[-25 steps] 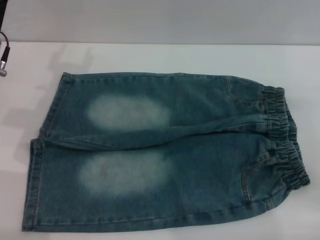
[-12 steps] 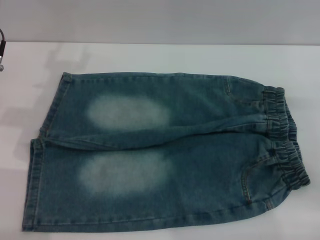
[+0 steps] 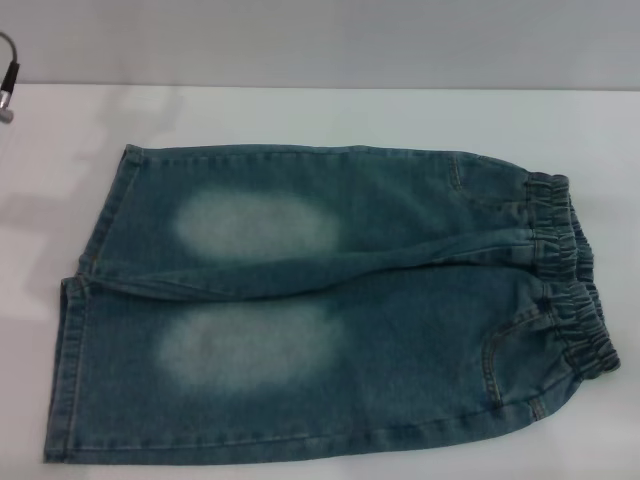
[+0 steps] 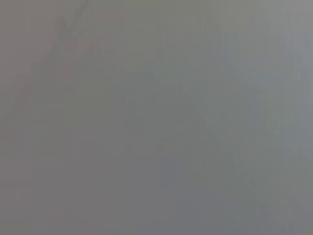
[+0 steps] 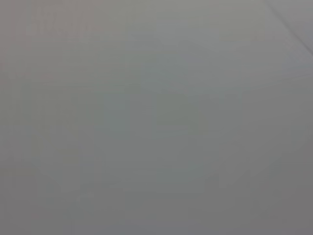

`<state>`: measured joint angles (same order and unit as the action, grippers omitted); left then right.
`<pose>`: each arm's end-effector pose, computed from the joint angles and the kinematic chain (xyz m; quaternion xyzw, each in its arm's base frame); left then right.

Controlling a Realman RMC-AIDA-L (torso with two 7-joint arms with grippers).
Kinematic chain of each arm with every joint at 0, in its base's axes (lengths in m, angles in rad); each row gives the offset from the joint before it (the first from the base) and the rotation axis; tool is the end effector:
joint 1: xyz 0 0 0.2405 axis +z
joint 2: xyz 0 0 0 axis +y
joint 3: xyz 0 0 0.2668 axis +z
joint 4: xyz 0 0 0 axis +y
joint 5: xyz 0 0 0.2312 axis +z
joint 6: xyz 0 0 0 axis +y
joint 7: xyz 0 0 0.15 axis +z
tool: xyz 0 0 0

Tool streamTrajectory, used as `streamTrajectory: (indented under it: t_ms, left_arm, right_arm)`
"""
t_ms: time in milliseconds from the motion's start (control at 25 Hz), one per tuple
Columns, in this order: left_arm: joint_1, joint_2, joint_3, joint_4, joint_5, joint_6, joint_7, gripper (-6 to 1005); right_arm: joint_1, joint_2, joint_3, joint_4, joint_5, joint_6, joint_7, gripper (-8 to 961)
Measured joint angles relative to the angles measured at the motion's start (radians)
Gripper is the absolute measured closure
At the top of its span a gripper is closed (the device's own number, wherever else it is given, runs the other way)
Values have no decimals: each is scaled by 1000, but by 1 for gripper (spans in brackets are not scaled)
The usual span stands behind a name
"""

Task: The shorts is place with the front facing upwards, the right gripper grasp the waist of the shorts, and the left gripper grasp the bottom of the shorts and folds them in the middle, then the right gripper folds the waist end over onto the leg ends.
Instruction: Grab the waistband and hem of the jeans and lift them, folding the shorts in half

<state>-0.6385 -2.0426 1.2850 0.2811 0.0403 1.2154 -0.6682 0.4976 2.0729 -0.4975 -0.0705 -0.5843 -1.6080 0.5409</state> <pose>-0.2546 0.4462 0.0620 -0.6002 -0.2184 -0.5552 0.5328 0.3409 0.3442 0.0817 -0.4928 0.1738 0.5355 0.6635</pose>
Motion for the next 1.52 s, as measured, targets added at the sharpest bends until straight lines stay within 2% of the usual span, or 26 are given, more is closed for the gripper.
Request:
streamTrajectory:
  t_ms: [240,320,440,480,680,720,760,800,960,1080,1240,1520]
  left_arm:
    - [9,80,24,122,205,-121,-279,240]
    - [4,122,26,162,329,-175,-460,240]
    - [-2,170,23,210,501,-200,-646,241]
    - [-2,180,21,225,543,-202,-693,241]
    - [7,262,-21,334,869,-162,-1077,242]
    - [7,262,-21,334,869,-162,-1077,242]
    - [11,273,-47,351,930,-138,-1138,242]
    - [16,290,-126,387,1110,-60,-1281,242]
    - [8,307,-263,418,1376,69,-1457,243]
    - [-1,316,-328,421,1538,161,-1541,243]
    - [-3,331,-374,422,1675,256,-1632,244]
    - [4,339,-411,408,1788,357,-1677,245]
  right_arm:
    - [-8,0,8,1,0,2,11,225]
    - [-12,1,21,6,0,2,11,225]
    - [-15,1,26,8,0,2,11,225]
    - [-17,2,27,8,0,2,11,225]
    - [-28,2,29,8,0,17,11,226]
    - [-30,2,29,7,0,22,11,226]
    - [-33,2,30,6,0,29,11,226]
    - [-34,2,30,5,0,34,10,226]
    - [-48,-1,36,-13,0,64,4,226]
    - [-59,-2,59,-34,0,97,3,226]
    - [-72,-3,96,-68,0,151,1,225]
    - [-83,-17,159,-125,0,242,-2,225]
